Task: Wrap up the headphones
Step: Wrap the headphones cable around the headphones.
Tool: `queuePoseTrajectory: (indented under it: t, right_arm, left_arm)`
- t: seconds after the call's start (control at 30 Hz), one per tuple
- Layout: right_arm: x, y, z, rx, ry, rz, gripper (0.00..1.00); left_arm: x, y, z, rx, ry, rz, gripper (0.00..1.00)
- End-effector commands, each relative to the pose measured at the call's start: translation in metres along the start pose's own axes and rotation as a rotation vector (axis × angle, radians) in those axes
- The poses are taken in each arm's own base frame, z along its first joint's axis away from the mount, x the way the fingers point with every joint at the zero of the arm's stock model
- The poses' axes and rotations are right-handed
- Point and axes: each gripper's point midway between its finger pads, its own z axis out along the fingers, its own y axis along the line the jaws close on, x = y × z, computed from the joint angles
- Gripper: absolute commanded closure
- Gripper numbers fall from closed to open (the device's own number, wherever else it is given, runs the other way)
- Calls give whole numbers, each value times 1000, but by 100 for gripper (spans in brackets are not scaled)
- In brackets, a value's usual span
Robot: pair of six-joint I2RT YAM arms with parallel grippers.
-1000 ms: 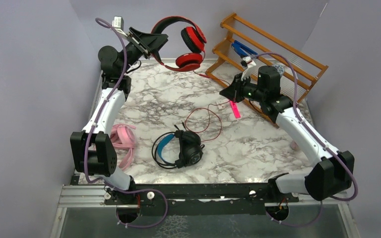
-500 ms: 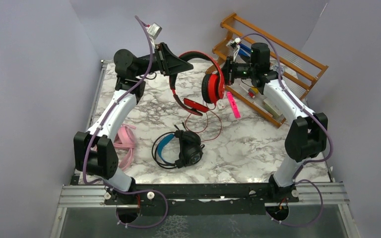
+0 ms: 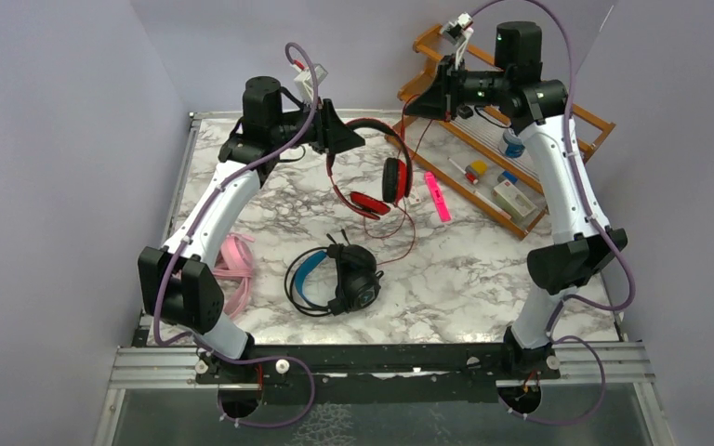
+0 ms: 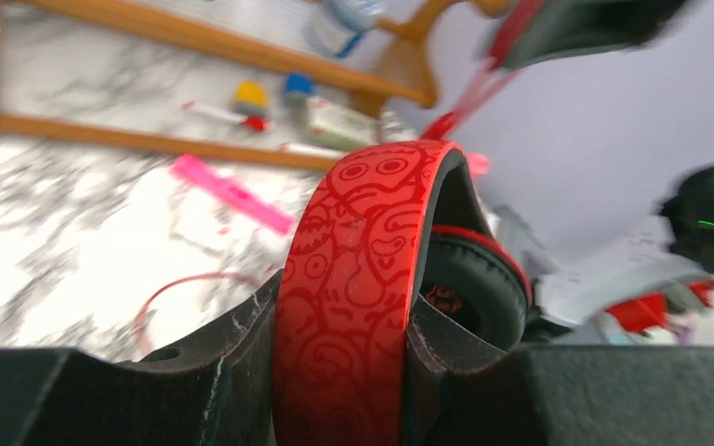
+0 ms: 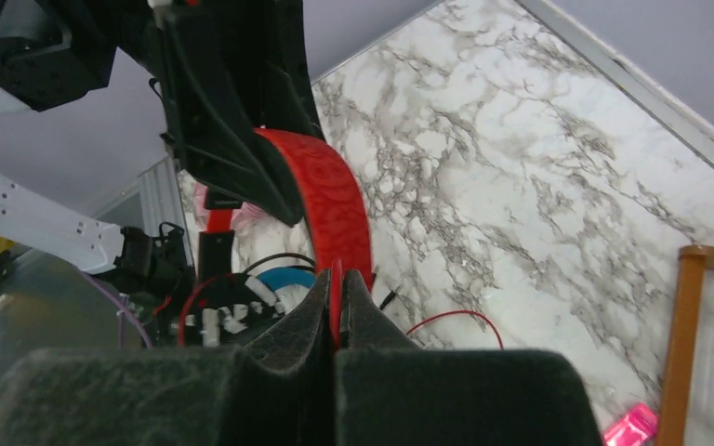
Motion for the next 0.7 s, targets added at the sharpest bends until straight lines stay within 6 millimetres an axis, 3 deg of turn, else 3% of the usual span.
queuePoseTrajectory:
  t: [0.0, 0.1, 0.23, 0.37, 0.47, 0.67]
  right_arm:
    - [32, -7, -15, 148, 147, 146, 100]
    - [27, 11, -18, 118, 134, 161, 99]
    - [31, 35, -6, 68, 156, 213, 99]
    - [41, 42, 4, 72, 196, 281, 99]
    - [41, 45, 11, 67, 206, 346, 100]
    - [26, 63, 16, -41, 154, 405, 99]
  left_arm:
    - [13, 47, -11, -305, 5, 97, 100]
    - [0, 58, -16, -425, -95, 150, 100]
    - [-8, 72, -20, -511, -188, 143, 100]
    - [-14, 78, -23, -552, -290, 126, 100]
    - [-20, 71, -22, -530, -399, 125, 100]
    - [-28, 87, -29, -617, -514, -21, 100]
